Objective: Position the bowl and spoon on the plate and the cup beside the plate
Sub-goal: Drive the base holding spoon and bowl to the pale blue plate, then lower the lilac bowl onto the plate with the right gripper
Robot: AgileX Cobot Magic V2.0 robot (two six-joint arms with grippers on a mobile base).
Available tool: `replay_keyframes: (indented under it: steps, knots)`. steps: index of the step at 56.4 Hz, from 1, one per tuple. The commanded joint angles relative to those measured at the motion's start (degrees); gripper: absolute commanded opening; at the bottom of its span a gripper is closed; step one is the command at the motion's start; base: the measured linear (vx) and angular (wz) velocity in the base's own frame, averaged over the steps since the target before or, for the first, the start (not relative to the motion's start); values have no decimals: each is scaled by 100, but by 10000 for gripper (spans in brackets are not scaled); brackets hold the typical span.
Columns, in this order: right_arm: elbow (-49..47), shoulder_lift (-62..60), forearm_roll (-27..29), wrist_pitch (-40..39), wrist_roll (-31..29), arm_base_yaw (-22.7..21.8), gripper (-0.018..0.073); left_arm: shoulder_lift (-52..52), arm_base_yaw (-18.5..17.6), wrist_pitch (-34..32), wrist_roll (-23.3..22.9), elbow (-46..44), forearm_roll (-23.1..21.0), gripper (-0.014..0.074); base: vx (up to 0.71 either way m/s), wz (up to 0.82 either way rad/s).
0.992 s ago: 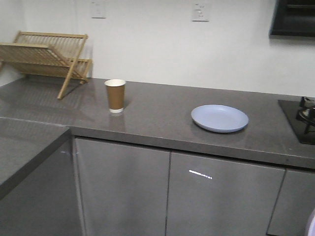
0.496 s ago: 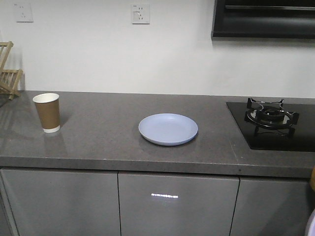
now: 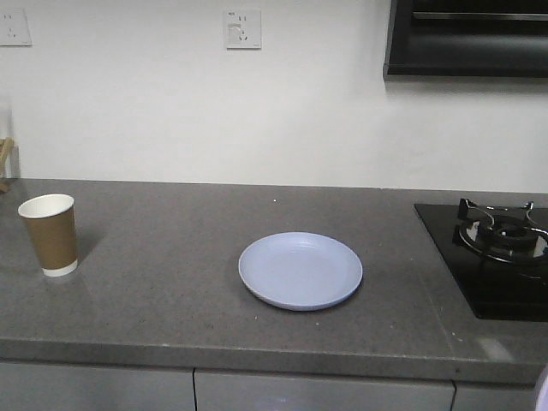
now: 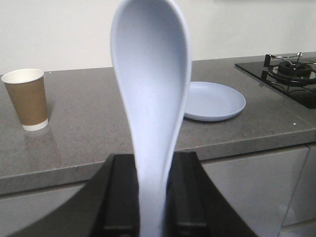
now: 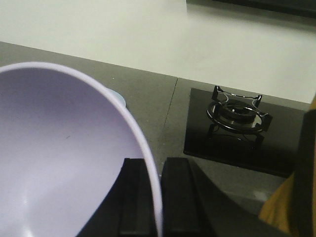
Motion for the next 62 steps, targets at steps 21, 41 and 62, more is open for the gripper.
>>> replay_keyframes:
  steps: [21,41,62]
  knots:
    - [-150,66,-96,-514,-48,11,-8,52,-42,-408,-15,-143,-140,1,38,-4]
    - [-150,66,-96,-514,-48,11,-8,52,-42,-408,-15,-143,-140,1,34,-9]
    - [-150,66,-96,-475,-48,11,-8,52,-42,-408,-15,-143,-140,1,24,-4]
